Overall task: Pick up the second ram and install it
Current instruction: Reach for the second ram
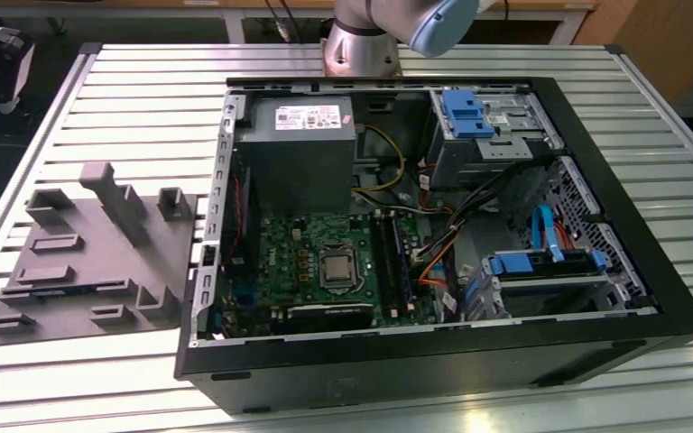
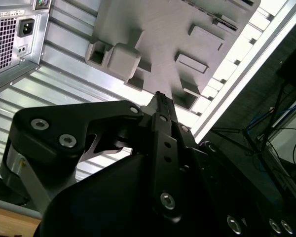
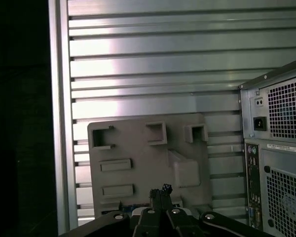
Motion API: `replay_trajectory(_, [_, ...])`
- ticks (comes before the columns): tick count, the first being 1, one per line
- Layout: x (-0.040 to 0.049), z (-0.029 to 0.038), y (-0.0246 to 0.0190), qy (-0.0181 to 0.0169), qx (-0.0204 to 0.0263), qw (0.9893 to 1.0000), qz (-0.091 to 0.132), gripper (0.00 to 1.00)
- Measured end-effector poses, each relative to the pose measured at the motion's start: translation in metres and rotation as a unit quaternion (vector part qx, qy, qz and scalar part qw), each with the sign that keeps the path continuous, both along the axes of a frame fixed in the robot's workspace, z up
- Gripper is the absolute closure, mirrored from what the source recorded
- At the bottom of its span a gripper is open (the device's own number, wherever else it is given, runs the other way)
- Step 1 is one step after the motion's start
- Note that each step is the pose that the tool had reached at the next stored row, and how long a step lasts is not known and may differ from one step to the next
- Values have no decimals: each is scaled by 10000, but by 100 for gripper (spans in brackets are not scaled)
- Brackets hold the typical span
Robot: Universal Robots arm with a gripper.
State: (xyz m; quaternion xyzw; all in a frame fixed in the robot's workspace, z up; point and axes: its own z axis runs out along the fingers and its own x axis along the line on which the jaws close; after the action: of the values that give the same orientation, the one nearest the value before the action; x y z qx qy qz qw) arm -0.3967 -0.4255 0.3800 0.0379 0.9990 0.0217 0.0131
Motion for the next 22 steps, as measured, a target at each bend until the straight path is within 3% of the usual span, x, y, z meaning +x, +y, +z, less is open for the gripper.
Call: replay_trajectory(22, [-31, -47, -31, 0, 0, 10000, 0, 89])
